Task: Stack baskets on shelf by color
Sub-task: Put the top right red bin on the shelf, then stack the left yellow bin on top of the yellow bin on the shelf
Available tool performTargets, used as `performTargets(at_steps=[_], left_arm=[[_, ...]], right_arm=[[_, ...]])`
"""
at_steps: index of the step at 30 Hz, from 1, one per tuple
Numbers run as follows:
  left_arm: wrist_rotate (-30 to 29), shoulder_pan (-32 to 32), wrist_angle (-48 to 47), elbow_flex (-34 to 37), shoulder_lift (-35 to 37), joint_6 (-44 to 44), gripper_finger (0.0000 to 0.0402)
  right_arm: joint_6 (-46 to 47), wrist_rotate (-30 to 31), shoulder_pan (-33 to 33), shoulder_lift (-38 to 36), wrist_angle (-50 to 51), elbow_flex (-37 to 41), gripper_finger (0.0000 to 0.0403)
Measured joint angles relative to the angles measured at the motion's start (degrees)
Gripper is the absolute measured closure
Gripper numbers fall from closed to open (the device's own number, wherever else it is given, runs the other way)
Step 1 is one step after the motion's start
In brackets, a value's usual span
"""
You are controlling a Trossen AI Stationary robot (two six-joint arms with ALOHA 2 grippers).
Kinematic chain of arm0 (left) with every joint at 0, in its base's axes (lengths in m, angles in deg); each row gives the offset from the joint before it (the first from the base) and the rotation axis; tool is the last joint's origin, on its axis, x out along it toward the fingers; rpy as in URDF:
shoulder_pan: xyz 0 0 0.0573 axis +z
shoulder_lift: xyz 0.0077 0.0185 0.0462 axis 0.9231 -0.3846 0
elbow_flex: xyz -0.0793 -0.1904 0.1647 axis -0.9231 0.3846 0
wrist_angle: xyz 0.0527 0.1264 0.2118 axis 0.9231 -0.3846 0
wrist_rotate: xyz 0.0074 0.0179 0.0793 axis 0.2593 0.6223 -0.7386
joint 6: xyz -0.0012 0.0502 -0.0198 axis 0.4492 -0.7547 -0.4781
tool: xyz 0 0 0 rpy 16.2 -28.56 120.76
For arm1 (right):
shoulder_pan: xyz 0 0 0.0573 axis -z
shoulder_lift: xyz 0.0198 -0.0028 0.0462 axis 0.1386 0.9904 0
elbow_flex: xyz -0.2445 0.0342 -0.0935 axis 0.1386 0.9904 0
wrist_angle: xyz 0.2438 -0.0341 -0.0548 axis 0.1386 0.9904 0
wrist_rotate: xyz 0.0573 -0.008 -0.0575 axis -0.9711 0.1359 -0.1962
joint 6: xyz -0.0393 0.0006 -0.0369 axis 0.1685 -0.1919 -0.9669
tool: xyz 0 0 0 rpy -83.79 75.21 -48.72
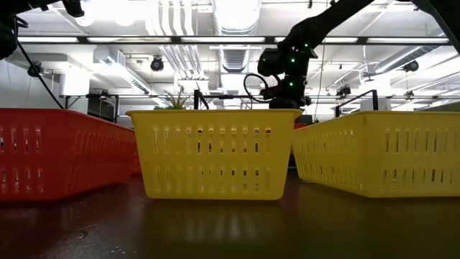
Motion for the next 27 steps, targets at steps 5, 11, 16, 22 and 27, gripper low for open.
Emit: performTargets(at_steps=[5,11,16,22,27], left_arm=[[0.0,0.0,0.0,0.0,0.0,0.0,0.0400],[0.0,0.0,0.0,0.0,0.0,0.0,0.0400],[0.0,0.0,0.0,0.0,0.0,0.0,0.0400],[0.0,0.0,0.0,0.0,0.0,0.0,0.0400],[0.0,0.0,0.0,-0.3,0.0,0.0,0.0400]], right_arm=[[1.6,0.0,0.0,0.0,0.5,0.0,0.0394],[1.4,0.3,0.0,0.0,0.9,0.0,0.0394],[1.2,1.3,-0.5,-0.5,1.6,-1.5,0.0394],[3.0,1.3,-3.4,-4.9,2.1,-2.8,0.0394],[6.4,0.7,-10.2,-10.4,2.0,-1.5,0.0394]])
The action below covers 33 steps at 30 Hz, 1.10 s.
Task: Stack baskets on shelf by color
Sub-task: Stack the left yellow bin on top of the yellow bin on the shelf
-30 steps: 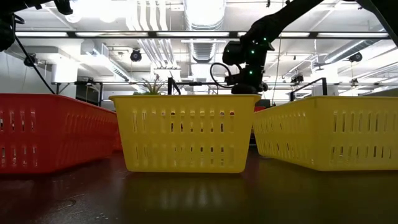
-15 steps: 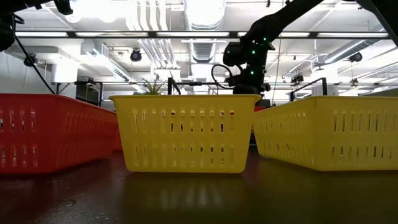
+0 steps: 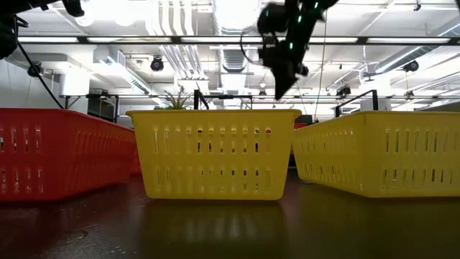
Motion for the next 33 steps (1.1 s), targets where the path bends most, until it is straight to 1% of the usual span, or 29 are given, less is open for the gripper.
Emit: performTargets(at_steps=[5,11,15,19,25,33], left_arm=[[0.0,0.0,0.1,-0.2,-0.1,0.0,0.0400],[0.0,0.0,0.1,-0.2,-0.1,0.1,0.0400],[0.0,0.0,0.1,-0.2,-0.1,0.1,0.0400],[0.0,0.0,0.1,-0.2,-0.1,0.2,0.0400],[0.0,0.0,0.1,-0.2,0.0,0.2,0.0400],[0.0,0.0,0.1,-0.3,0.0,0.2,0.0400]], right_arm=[[3.0,-1.4,-10.3,-3.9,-1.1,2.7,0.0394],[4.7,-1.4,-21.5,-5.9,-6.5,6.1,0.0394],[6.6,-1.5,-27.0,-5.7,-7.0,6.2,0.0394],[9.7,-1.5,-30.5,-5.7,-8.2,6.2,0.0388],[10.7,-1.5,-33.0,-5.4,-9.4,6.2,0.0344],[12.5,-4.5,-35.6,-3.7,-12.8,6.1,0.0252]])
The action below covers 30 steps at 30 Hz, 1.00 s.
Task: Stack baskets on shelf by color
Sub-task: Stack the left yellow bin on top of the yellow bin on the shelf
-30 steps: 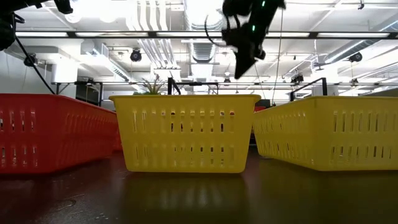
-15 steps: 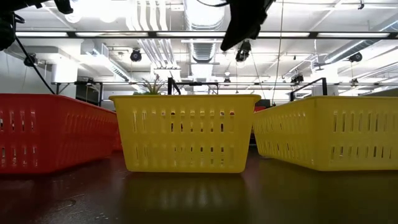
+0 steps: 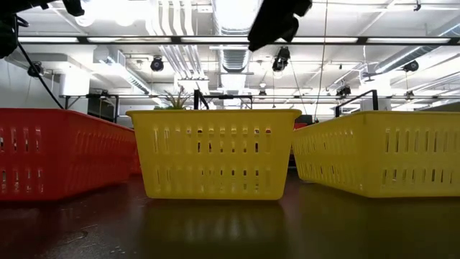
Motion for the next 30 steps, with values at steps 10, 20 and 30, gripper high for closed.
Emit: performTargets(at_steps=[10,20,30], left_arm=[[0.0,0.0,0.0,0.0,0.0,0.0,0.0400],[0.3,0.0,0.0,0.0,0.3,0.0,0.0400],[0.3,0.0,-0.5,0.0,-0.1,7.5,0.0400]], right_arm=[[4.7,-0.5,-6.5,6.3,-2.2,-5.7,0.0202],[16.7,-7.1,-12.5,13.7,-2.1,-12.0,0.0202],[20.0,-7.1,-16.2,28.0,4.2,-24.5,0.0202]])
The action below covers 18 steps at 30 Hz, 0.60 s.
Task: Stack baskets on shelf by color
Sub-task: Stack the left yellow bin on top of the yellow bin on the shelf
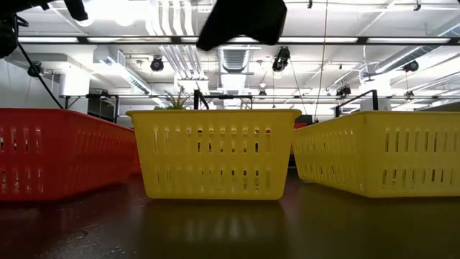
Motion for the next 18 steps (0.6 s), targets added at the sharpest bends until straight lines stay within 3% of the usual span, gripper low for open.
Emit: performTargets(at_steps=[9,15,18], left_arm=[[1.4,-0.3,-4.6,0.0,-0.4,7.4,0.0400],[6.7,-0.8,-4.6,0.1,0.0,7.6,0.0400],[7.6,-0.8,-4.6,0.1,0.3,7.6,0.0400]], right_arm=[[0.1,1.8,-0.5,12.2,17.0,-13.7,0.0202],[-0.4,2.9,-0.5,15.9,18.2,-16.5,0.0206],[-0.8,3.0,-0.5,16.2,18.0,-16.7,0.0228]])
